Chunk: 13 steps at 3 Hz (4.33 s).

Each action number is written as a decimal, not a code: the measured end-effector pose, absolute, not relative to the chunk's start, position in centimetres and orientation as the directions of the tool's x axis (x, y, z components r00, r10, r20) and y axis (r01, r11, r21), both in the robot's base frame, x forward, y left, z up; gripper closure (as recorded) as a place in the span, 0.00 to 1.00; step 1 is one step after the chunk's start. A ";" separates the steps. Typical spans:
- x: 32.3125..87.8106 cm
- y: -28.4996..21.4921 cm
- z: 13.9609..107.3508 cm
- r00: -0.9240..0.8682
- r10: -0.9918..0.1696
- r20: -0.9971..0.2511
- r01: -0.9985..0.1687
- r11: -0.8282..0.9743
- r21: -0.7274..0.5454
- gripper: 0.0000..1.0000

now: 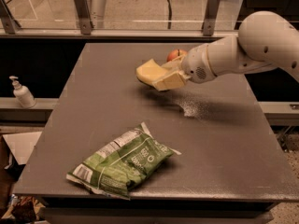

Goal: Move sponge near green jalapeno chip bag

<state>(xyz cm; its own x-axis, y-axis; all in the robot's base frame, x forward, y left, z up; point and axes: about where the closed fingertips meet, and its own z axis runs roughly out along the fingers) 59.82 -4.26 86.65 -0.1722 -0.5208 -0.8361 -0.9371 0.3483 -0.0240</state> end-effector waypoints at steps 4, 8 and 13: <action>54.9 -10.2 85.6 -0.144 -0.569 -0.810 -0.963 0.270 -0.019 1.00; 44.5 -8.9 82.6 -0.052 -0.608 -0.792 -0.999 0.028 0.045 1.00; 41.9 -6.5 82.5 0.009 -0.657 -0.754 -0.997 -0.060 0.041 0.13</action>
Offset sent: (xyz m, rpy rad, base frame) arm -0.0264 -0.0334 -0.0051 -0.0071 0.0071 0.0123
